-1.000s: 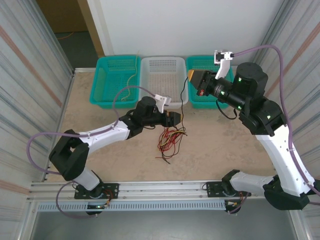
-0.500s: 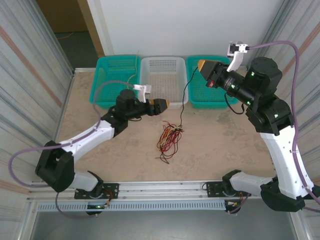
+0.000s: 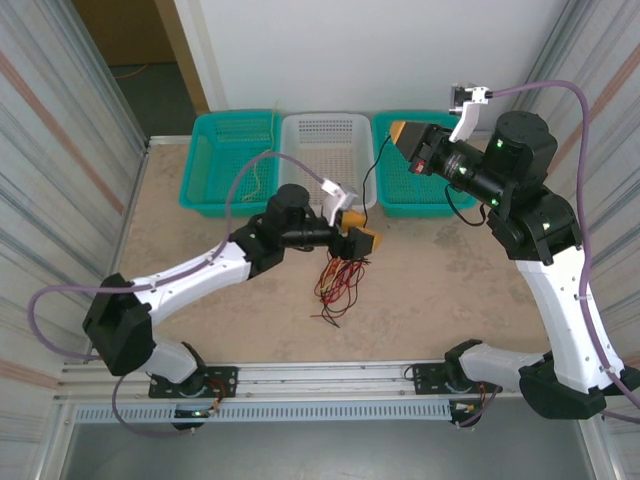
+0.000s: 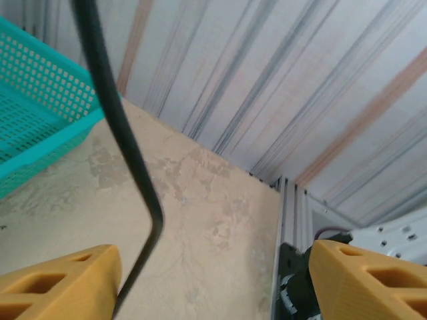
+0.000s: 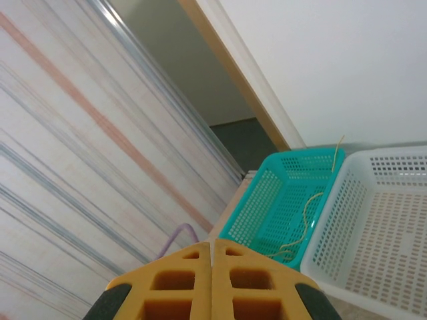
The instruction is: Untangle the cables
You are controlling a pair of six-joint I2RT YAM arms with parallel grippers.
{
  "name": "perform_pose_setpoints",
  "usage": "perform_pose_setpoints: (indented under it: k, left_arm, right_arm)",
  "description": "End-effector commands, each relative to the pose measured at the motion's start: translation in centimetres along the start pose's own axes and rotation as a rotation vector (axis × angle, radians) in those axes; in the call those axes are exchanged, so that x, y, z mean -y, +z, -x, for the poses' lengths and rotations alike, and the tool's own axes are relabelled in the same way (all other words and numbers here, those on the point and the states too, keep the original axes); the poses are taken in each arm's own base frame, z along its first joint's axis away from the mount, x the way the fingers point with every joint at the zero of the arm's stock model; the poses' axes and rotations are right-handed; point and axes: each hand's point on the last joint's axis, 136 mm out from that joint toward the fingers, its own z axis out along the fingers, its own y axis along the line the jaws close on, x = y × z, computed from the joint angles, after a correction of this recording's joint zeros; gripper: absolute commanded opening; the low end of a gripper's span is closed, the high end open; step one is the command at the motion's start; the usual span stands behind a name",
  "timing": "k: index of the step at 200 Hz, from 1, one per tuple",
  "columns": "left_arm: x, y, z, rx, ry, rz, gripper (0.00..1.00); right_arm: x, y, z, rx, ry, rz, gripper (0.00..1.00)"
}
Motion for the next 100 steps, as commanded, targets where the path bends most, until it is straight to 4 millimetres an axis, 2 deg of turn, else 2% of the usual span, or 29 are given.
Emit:
perform_pose_setpoints:
  k: [1,35,54,66,90,100]
  left_arm:
    - [-1.9,0.5,1.3,0.032,0.078,0.084,0.61]
    - [-1.6,0.0,3.1,0.094,0.087,0.085,0.29]
    - [-1.5,-0.2,3.7,0.105,0.088,0.093,0.07]
    - [-1.6,-0.3,4.1,0.116,0.079,0.109,0.00]
    - [-1.6,-0.7,4.9,0.134,0.061,0.126,0.00]
    - [-1.9,-1.0,5.3,0.133,0.057,0.151,0.00]
  right_arm:
    - [-0.6,-0.4,0.7,0.025,0.017,0.030,0.00]
    - [0.0,-0.8,0.6,0.031,0.031,0.013,0.00]
    - [0.5,-0.7,0.4,0.027,0.043,0.007,0.00]
    - [0.8,-0.7,0.3,0.029,0.051,0.002,0.00]
    - [1.5,-0.5,-0.2,0.020,0.065,-0.013,0.00]
    - [1.8,-0.4,-0.4,0.016,0.068,-0.021,0.09]
